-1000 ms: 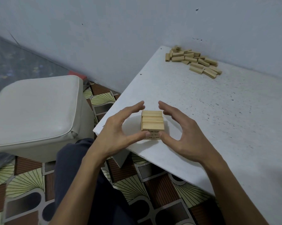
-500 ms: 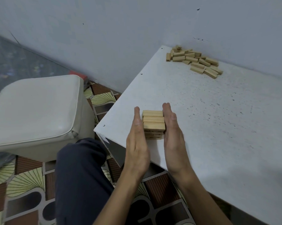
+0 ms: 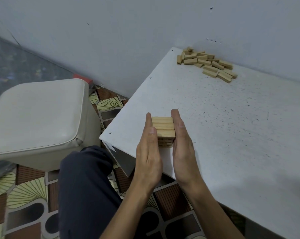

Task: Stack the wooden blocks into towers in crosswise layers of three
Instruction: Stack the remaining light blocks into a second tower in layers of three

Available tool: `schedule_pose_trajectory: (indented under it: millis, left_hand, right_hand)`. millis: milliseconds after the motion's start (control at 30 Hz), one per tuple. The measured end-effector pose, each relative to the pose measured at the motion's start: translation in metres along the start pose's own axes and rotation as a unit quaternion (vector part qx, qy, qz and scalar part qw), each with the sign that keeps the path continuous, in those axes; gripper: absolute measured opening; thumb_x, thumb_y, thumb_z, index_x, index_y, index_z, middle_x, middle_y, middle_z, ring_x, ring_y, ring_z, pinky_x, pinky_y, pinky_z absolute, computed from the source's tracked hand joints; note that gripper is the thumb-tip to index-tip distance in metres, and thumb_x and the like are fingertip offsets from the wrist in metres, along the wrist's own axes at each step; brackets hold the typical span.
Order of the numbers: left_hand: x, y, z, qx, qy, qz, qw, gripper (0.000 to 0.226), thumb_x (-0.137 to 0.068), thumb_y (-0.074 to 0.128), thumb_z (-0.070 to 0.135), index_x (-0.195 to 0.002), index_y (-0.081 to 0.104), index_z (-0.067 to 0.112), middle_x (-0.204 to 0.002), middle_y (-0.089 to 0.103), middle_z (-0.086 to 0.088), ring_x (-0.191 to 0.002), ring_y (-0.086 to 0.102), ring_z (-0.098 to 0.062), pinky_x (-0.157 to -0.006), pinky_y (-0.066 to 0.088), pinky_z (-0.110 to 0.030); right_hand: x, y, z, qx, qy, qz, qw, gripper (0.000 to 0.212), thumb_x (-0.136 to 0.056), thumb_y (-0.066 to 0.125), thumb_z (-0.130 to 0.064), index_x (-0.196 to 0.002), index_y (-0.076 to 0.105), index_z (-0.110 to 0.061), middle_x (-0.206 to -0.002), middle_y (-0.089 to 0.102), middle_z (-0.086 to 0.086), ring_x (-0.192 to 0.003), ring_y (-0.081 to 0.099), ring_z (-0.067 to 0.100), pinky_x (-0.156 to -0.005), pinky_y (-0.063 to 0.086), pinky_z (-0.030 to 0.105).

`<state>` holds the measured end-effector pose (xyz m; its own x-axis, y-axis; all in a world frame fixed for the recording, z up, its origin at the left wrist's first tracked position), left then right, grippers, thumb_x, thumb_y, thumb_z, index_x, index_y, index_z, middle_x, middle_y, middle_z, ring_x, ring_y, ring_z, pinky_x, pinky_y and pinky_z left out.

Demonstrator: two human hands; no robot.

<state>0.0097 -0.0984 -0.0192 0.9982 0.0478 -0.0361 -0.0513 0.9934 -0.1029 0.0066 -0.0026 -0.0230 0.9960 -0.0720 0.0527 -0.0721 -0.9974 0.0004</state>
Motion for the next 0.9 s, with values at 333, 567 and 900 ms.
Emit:
schedule_pose_trajectory:
  millis: [333,567,900]
  left_hand:
    - [-0.0011,-0.0013,-0.0040,-0.003,0.005,0.015,1.000,0.061,-0.102,0.020,0.046,-0.156,0.022,0.020,-0.161,0.024,0.014,-0.140,0.021,0.015,-0.108,0.019,-0.002]
    - [0.0008,-0.0012,-0.0011,0.013,-0.030,0.009,0.999,0.066,-0.095,0.018,0.050,-0.156,0.023,0.023,-0.160,0.024,0.015,-0.130,0.019,0.029,-0.099,0.017,0.007]
    - [0.0028,0.0031,-0.0012,-0.013,-0.048,-0.006,0.999,0.065,-0.095,0.015,0.047,-0.156,0.017,0.026,-0.161,0.021,0.012,-0.113,0.015,0.043,-0.092,0.013,0.011]
  right_hand:
    - [0.0020,0.0007,-0.0020,0.012,0.003,-0.005,1.000,0.065,-0.093,0.020,-0.057,-0.154,0.020,-0.037,-0.158,0.021,-0.026,-0.139,0.017,-0.019,-0.111,0.018,0.003]
    - [0.0017,-0.0003,0.0058,0.008,0.022,0.006,1.000,0.070,-0.090,0.019,-0.062,-0.155,0.021,-0.036,-0.160,0.021,-0.023,-0.144,0.015,-0.012,-0.123,0.013,0.025]
    - [0.0029,0.0044,0.0041,0.004,0.018,-0.010,1.000,0.078,-0.087,0.020,-0.070,-0.155,0.020,-0.034,-0.160,0.023,-0.019,-0.139,0.022,-0.015,-0.100,0.020,-0.005]
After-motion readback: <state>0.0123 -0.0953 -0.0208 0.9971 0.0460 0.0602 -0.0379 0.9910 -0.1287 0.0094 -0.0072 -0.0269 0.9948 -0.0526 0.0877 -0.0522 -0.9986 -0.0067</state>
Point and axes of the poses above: each hand's wrist, its own x-axis away from the middle knuckle, its own y-axis out of the palm, z = x × y, the point moved 10 cm from there along -x, towards the middle knuckle
